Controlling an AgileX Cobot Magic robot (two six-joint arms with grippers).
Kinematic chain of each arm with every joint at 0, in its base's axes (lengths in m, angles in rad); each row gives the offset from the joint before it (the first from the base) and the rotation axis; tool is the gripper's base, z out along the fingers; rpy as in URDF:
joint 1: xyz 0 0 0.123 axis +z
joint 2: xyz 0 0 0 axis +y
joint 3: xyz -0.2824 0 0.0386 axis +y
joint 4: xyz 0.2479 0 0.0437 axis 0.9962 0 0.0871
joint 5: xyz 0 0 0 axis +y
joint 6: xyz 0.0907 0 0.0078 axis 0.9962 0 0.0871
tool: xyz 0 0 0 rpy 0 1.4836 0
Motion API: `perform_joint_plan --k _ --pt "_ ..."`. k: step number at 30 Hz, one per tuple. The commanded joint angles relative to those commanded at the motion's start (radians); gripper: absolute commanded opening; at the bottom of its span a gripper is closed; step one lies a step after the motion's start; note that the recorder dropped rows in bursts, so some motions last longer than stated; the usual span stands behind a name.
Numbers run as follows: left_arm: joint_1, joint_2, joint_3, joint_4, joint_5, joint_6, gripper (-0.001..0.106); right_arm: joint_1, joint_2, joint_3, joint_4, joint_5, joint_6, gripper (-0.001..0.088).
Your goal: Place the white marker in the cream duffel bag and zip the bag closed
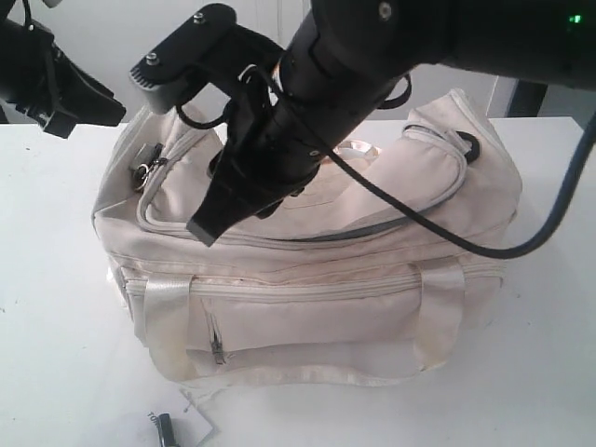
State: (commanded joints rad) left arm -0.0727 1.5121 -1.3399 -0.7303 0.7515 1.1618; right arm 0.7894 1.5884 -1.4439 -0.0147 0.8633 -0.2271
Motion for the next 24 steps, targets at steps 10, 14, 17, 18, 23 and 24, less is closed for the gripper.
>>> perform_joint_plan --k 10,14,17,18,23,24 --pt "0.000 0.000 0.000 -0.084 0.060 0.004 0.035 -0.127 -0.078 0.000 0.000 0.064 0.002 0.0353" --pt "0.000 0.000 0.000 -0.144 0.110 0.051 0.018 -0.181 -0.099 0.000 0.000 0.097 0.004 0.0353" --pt "0.000 0.000 0.000 -0.165 0.141 0.075 0.003 -0.219 -0.109 0.000 0.000 0.112 0.013 0.0353" --pt "0.000 0.000 0.000 -0.167 0.141 0.077 0.000 -0.231 -0.113 0.000 0.000 0.116 0.017 0.0353" --pt "0.000 0.000 0.000 -0.167 0.141 0.077 0.000 -0.279 -0.114 0.000 0.015 0.143 0.022 0.0325" --pt "0.000 0.000 0.000 -0.167 0.141 0.077 0.000 -0.284 -0.114 0.000 0.015 0.146 0.022 0.0299"
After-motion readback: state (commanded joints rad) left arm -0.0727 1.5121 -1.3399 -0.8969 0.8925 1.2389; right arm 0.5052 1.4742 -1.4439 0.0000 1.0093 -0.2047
